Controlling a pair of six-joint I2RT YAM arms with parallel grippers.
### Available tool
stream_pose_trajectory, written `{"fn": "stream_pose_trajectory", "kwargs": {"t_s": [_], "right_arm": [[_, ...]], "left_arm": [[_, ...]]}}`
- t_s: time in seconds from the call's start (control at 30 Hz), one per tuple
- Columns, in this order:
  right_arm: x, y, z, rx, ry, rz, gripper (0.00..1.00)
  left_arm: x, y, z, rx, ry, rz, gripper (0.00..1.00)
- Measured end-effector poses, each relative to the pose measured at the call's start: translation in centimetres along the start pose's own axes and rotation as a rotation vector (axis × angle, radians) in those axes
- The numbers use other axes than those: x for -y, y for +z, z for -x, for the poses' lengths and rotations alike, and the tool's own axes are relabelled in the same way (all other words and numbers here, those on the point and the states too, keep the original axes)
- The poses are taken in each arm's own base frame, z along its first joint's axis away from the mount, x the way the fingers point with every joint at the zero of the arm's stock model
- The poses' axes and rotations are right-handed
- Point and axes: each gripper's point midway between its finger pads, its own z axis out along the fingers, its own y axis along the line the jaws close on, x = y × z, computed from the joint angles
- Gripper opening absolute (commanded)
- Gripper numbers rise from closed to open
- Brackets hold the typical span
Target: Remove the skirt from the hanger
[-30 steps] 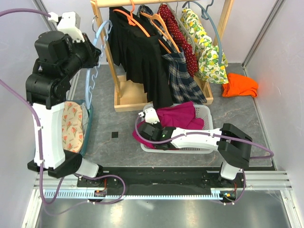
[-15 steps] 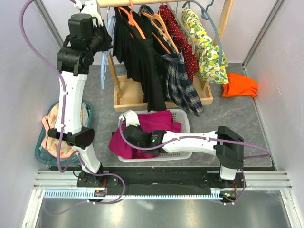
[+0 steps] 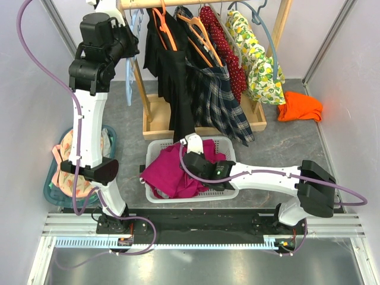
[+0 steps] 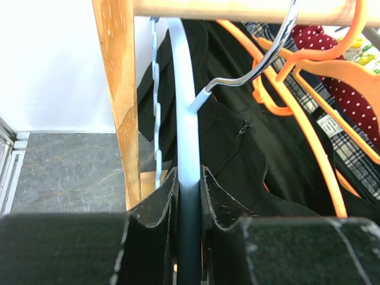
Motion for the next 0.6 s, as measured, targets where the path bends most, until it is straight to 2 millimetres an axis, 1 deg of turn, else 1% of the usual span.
{"fn": "stream_pose_trajectory", "kwargs": {"t_s": [0.23, 0.37, 0.47, 0.6], "right_arm": [[0.8, 0.4, -2.0, -0.026, 0.01, -0.016, 0.0], [1.4, 0.4, -3.4, -0.045, 0.018, -0.019, 0.0], [1.8, 0.1, -4.0, -0.054, 0.031, -0.016, 0.0], [2.0, -0.6, -3.7, -0.043, 0.059, -0.002, 0.0]], "left_arm": [[-0.4, 0.7, 1.2, 0.045, -0.02, 0.002, 0.02], [-0.3, 1.7, 1.2, 0.054, -0.033, 0.0, 0.02], [-0.1, 2.9, 0.6, 0.045, -0.038, -0.008, 0.02], [-0.2, 4.5, -0.8, 0.013, -0.041, -0.004, 0.02]]}}
